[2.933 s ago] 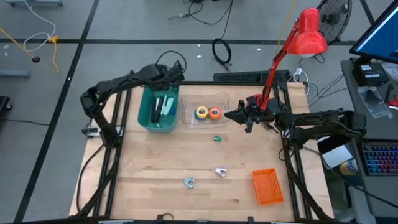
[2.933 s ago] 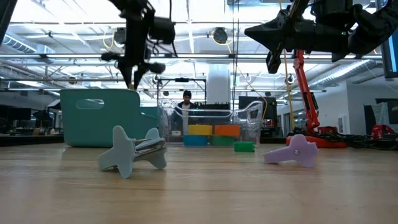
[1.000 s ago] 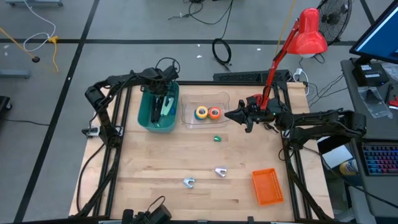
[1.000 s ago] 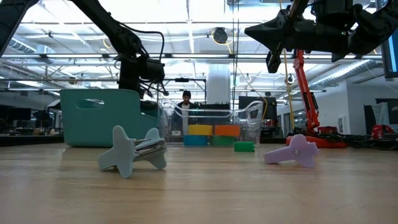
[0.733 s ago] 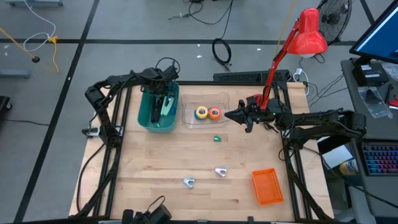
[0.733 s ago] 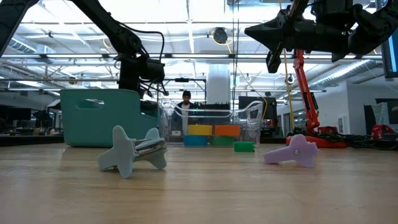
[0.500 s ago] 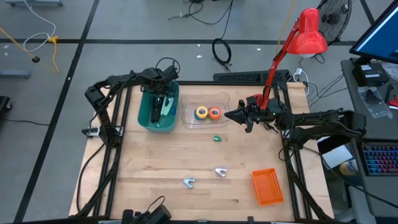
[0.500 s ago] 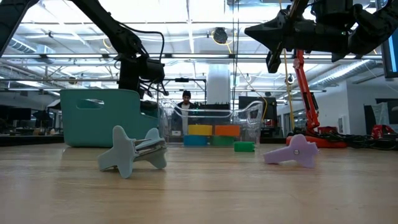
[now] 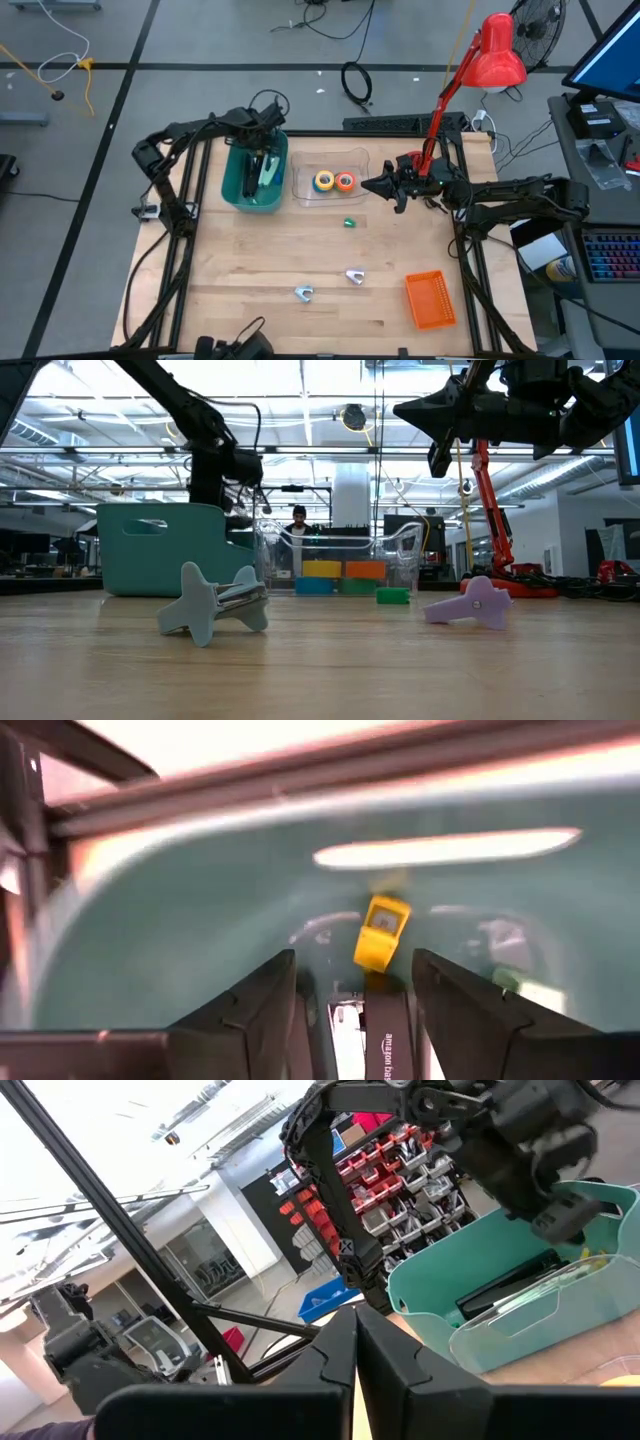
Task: Pick and place Stapler, Stapler remover, tape
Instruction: Put the green stapler remover into the green bin
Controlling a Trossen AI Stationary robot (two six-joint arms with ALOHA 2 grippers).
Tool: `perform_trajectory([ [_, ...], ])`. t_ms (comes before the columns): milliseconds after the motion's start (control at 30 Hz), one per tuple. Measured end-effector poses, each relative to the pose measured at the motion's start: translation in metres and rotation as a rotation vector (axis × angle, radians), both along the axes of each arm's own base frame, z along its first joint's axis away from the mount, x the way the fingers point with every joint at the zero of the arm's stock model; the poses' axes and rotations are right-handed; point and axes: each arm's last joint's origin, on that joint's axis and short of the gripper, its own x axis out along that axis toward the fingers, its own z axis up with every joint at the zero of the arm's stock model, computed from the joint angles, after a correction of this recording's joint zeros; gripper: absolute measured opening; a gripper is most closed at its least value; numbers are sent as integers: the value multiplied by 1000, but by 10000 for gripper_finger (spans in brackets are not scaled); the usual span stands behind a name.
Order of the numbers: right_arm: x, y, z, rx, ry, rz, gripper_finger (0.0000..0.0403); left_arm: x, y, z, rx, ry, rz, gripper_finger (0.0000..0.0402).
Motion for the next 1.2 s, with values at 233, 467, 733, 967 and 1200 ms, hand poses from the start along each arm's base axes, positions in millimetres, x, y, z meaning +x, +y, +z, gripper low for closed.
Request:
perform_trajectory([
  [233, 0, 8, 0, -85, -1, 146, 4, -2, -38, 64, 159, -179, -21, 201],
  [467, 12, 36, 1, -166, 91, 319, 4, 7, -115, 114, 296, -313, -253, 184],
  [733, 22, 60, 7, -350, 557, 364, 4, -10, -186, 152, 417, -470, -393, 170],
  [967, 21, 71, 19, -497, 660, 299, 4, -28, -228, 162, 438, -512, -490, 170],
  [1200, 27, 83, 7, -470, 716, 347, 5, -49, -257, 166, 460, -537, -525, 170],
])
